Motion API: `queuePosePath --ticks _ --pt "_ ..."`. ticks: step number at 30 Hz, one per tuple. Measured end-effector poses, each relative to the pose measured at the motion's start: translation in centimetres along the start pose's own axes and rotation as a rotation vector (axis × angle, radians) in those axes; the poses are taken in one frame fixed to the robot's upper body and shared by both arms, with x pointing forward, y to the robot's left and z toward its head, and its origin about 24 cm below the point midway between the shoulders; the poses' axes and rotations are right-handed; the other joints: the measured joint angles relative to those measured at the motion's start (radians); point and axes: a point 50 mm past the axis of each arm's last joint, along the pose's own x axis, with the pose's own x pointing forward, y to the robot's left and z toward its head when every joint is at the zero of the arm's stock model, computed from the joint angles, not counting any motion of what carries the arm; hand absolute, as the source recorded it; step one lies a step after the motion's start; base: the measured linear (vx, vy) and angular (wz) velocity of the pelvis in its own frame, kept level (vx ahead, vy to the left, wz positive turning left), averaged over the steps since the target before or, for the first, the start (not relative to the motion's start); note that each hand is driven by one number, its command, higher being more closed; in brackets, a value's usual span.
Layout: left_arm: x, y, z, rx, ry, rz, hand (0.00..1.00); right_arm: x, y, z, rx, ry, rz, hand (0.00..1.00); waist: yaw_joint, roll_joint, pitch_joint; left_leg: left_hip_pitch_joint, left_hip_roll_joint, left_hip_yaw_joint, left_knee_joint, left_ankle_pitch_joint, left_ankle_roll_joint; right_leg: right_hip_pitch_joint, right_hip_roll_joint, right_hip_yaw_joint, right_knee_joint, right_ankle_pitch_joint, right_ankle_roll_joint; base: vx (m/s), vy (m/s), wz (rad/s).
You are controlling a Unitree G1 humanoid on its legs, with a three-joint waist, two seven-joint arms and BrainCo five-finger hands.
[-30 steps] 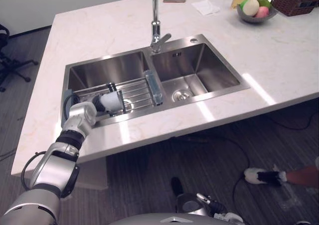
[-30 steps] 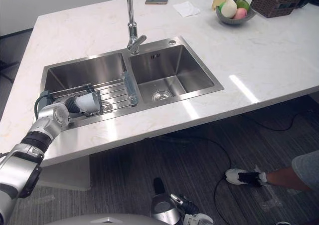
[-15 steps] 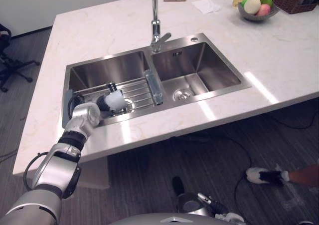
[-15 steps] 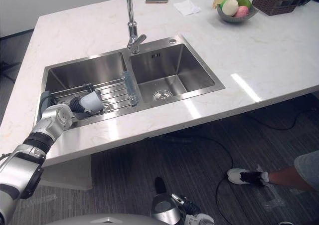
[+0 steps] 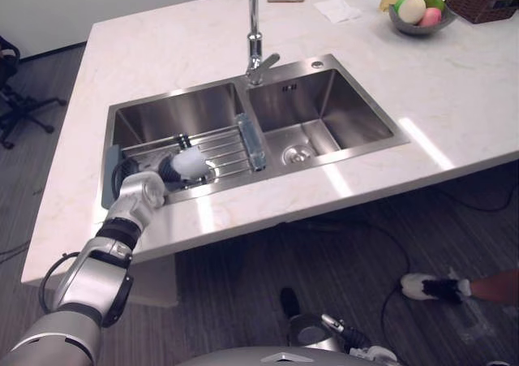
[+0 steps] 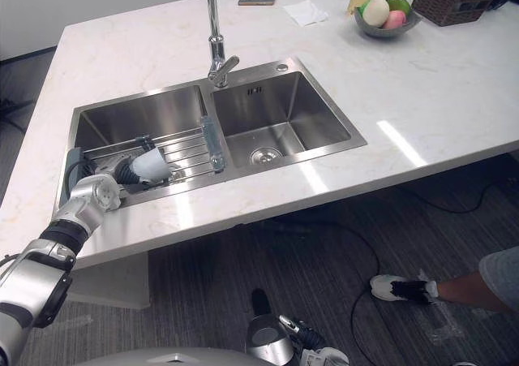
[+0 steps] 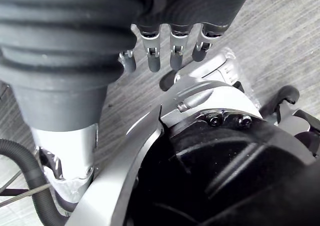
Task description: Walk over to the sink, pick up the cup, carry it to the dishwasher, place the cup inside the dishwasher, then close the dishwasher door
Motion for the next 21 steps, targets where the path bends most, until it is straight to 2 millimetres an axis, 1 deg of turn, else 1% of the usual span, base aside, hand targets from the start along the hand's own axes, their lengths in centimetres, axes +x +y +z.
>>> queuePosePath --ticks 2,4,8,10,11,12,13,15,17,19,21 --pt "0.0 0.0 0.4 -0.066 -0.031 0.01 1.0 0.0 0.0 0.0 0.001 0.001 -0.001 0.0 0.001 -0.001 0.0 -0.001 0.001 -0.01 0.0 0.0 0.0 0.005 -0.002 -0.011 0.0 -0.002 0.0 -0.01 -0.007 0.14" --pt "-0.1 0.2 0.7 -0.111 -0.052 0.031 1.0 0.0 -0.1 -0.2 0.003 0.006 -0.003 0.0 0.008 -0.001 0.0 -0.002 0.001 -0.012 0.0 0.0 0.0 0.005 -0.003 -0.013 0.0 -0.003 0.001 -0.03 -0.02 0.07" --pt "-0.2 0.9 1.8 -0.286 -0.134 0.057 1.0 0.0 -0.2 -0.4 0.01 0.01 -0.006 0.0 0.024 -0.005 0.0 -0.003 0.002 -0.014 -0.001 0.0 0.0 0.005 -0.003 -0.018 0.001 -0.003 0.0 -0.02 -0.01 0.01" --pt "-0.7 2.0 2.4 -0.45 -0.199 0.105 1.0 0.0 -0.2 -0.6 0.017 0.017 -0.009 0.0 0.035 -0.008 -0.001 -0.003 0.002 -0.017 -0.001 0.001 0.001 0.008 -0.004 -0.023 0.004 -0.003 0.0 -0.04 -0.02 0.04" --pt "-0.8 2.3 2.5 -0.497 -0.215 0.115 1.0 0.0 -0.2 -0.7 0.018 0.018 -0.01 0.0 0.037 -0.008 -0.001 -0.003 0.002 -0.02 -0.001 0.001 0.001 0.009 -0.005 -0.026 0.005 -0.003 0.0 -0.04 -0.021 0.19" --pt "-1.1 3.1 2.7 -0.604 -0.25 0.149 1.0 0.0 -0.2 -0.7 0.02 0.014 -0.012 0.0 0.038 -0.011 0.0 -0.004 0.002 -0.038 -0.001 0.004 0.004 0.018 -0.01 -0.044 0.005 -0.006 -0.001 -0.03 -0.011 0.25" --pt "-1.2 3.4 2.8 -0.635 -0.265 0.165 1.0 0.0 -0.2 -0.8 0.02 0.015 -0.014 0.0 0.039 -0.013 0.0 -0.004 0.001 -0.045 -0.001 0.005 0.005 0.022 -0.011 -0.047 0.004 -0.007 -0.001 -0.06 -0.015 0.29" --pt "-2.2 4.6 2.7 -0.754 -0.327 0.249 1.0 0.0 -0.3 -1.2 0.028 0.029 -0.031 0.0 0.057 -0.024 -0.005 -0.004 0.001 -0.058 -0.001 0.008 0.006 0.029 -0.014 -0.059 0.0 -0.008 -0.001 -0.07 -0.019 0.19" --pt "-2.7 4.7 2.8 -0.739 -0.352 0.276 1.0 0.0 -0.2 -1.3 0.032 0.035 -0.032 0.0 0.066 -0.034 -0.009 -0.003 0.001 -0.07 -0.001 0.011 0.007 0.037 -0.015 -0.069 0.0 -0.009 -0.001 -0.06 -0.029 0.18" --pt "-3.2 4.2 3.0 -0.632 -0.369 0.283 1.0 0.0 -0.2 -1.9 0.043 0.062 -0.038 0.0 0.092 -0.049 -0.019 -0.004 0.001 -0.079 -0.001 0.012 0.008 0.04 -0.018 -0.073 0.0 -0.011 0.001 -0.06 -0.024 0.13" --pt "-3.3 4.0 3.0 -0.599 -0.369 0.281 1.0 0.0 -0.1 -2.2 0.048 0.072 -0.04 0.0 0.097 -0.059 -0.024 -0.015 -0.001 -0.094 -0.001 0.013 0.01 0.04 -0.022 -0.087 0.0 -0.012 0.002 -0.05 -0.021 0.2"
